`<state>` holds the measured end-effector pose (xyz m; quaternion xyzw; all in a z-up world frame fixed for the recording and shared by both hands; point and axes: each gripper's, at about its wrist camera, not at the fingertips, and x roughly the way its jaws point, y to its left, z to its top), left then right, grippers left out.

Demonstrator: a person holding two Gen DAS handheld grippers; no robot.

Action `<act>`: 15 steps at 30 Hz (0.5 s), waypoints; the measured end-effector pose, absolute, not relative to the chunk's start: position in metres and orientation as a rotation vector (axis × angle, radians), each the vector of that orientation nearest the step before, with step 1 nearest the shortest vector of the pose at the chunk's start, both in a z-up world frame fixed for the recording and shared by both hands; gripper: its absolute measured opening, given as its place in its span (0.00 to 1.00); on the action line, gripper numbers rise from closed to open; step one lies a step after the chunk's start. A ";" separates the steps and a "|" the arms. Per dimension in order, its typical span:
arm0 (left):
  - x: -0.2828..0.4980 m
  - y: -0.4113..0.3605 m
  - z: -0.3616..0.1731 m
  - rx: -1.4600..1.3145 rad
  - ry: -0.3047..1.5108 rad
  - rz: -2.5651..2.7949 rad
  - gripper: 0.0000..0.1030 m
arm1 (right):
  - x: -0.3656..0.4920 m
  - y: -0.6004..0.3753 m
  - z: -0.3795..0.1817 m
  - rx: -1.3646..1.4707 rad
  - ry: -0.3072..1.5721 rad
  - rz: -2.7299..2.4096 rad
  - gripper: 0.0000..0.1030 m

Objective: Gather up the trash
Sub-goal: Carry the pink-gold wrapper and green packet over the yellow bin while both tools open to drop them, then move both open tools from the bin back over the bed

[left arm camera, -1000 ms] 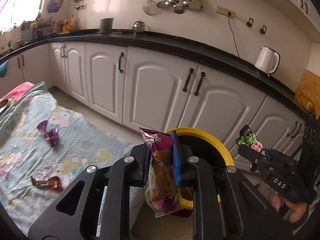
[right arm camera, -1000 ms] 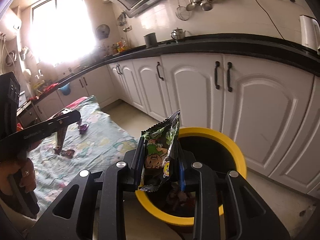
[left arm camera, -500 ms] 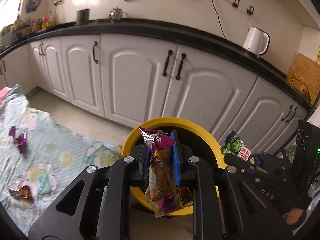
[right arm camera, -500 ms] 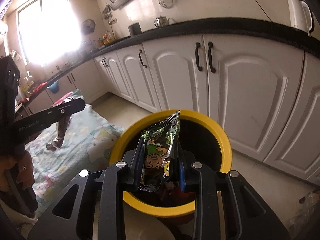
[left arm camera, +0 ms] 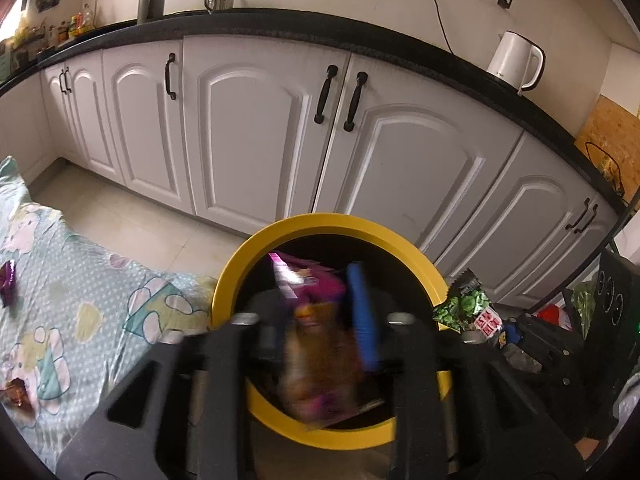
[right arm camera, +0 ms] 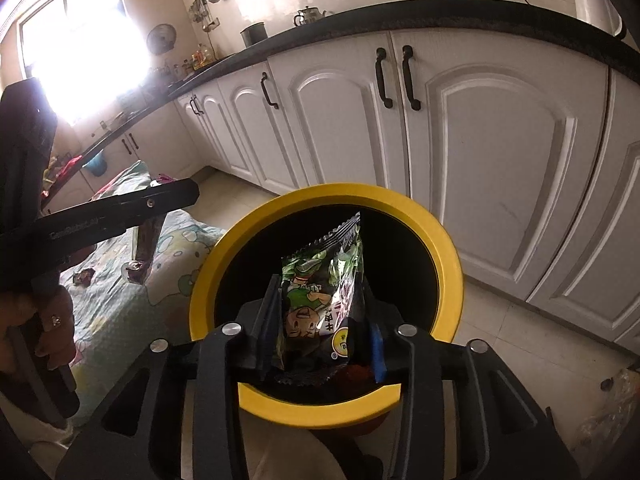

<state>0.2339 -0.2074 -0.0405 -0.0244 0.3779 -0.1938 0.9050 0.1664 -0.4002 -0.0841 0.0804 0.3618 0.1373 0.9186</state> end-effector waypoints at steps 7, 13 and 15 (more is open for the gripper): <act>0.233 -0.194 -0.043 -0.091 0.771 -0.348 0.90 | 0.167 -0.412 -0.086 0.173 0.714 0.216 0.66; 0.229 -0.175 -0.041 -0.119 0.756 -0.282 0.90 | 0.162 -0.428 -0.081 0.234 0.671 0.164 0.75; 0.227 -0.169 -0.039 -0.121 0.746 -0.261 0.90 | 0.161 -0.430 -0.079 0.241 0.659 0.159 0.75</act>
